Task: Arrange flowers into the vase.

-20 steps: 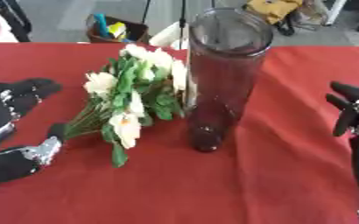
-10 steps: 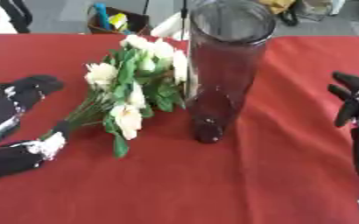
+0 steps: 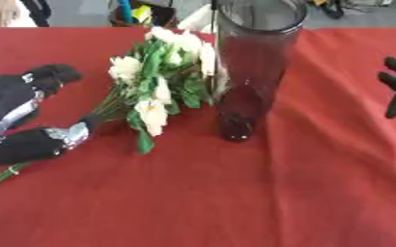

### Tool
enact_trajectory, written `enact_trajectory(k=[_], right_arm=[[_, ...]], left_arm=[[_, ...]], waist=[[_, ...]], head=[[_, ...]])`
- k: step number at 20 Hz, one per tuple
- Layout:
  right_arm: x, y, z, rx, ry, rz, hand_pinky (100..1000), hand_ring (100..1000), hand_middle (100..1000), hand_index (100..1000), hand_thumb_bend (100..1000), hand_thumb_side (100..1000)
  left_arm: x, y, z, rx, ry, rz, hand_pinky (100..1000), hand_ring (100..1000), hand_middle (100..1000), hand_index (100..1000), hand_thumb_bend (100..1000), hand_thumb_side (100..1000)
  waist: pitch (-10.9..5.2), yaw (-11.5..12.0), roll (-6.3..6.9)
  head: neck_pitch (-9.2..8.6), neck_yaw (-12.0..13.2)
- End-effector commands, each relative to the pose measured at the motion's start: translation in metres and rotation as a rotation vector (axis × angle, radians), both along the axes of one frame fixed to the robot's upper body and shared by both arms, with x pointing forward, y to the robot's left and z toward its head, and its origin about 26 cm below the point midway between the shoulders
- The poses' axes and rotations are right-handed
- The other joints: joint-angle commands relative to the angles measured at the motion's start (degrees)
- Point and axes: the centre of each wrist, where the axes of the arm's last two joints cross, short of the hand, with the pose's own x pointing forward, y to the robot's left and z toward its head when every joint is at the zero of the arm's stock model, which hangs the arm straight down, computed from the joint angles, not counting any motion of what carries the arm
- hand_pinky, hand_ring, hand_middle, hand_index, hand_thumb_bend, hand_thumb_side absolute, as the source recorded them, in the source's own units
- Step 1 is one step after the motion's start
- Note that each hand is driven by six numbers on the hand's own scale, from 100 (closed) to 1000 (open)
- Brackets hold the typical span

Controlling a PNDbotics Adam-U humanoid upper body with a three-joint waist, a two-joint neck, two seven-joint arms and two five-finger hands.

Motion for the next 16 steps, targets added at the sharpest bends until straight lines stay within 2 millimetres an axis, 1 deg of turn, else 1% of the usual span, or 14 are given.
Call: enact_trajectory(k=[1,3,6,8,9,12,16], right_arm=[[-0.003,-0.003,0.006,-0.018,-0.02,0.005,884,904,298,803,100,1000],[-0.003,-0.002,0.005,-0.022,-0.018,0.008,885,905,296,803,100,1000],[-0.003,-0.001,0.004,-0.028,-0.013,0.012,885,905,294,803,100,1000],[-0.003,0.0,0.004,-0.031,-0.012,0.014,885,905,294,803,100,1000],[-0.003,0.0,0.003,-0.033,-0.011,0.015,887,906,292,803,100,1000],[-0.003,0.001,0.003,-0.036,-0.007,0.019,888,906,290,803,100,1000],[-0.002,0.003,0.003,-0.04,-0.005,0.022,889,904,288,803,100,1000]], left_arm=[[-0.005,-0.002,0.013,0.022,-0.004,0.02,848,826,969,1000,352,1000],[-0.005,-0.004,0.017,0.039,0.012,0.029,828,812,960,1000,371,1000],[-0.002,-0.006,0.021,0.061,0.045,0.05,818,820,958,1000,381,1000],[0.004,-0.006,0.021,0.068,0.067,0.066,817,823,960,1000,381,1000],[0.009,-0.005,0.02,0.074,0.082,0.082,845,868,978,1000,422,981],[0.024,-0.002,0.015,0.088,0.128,0.116,855,887,989,1000,475,953],[0.039,0.001,0.01,0.091,0.155,0.148,852,895,1000,1000,491,950]], waist=[[-1.56,0.1,0.03],[-1.57,0.1,-0.08],[-1.49,0.1,-0.28],[-1.47,0.0,-0.32],[-1.45,-0.1,-0.3],[-1.33,-0.5,-0.25],[-1.13,-0.9,-0.27]], head=[[-0.93,-0.5],[-1.61,-0.9],[-2.87,-1.6],[-3.24,-1.8],[-3.52,-1.9],[-4.12,-1.9],[-4.48,-1.8]])
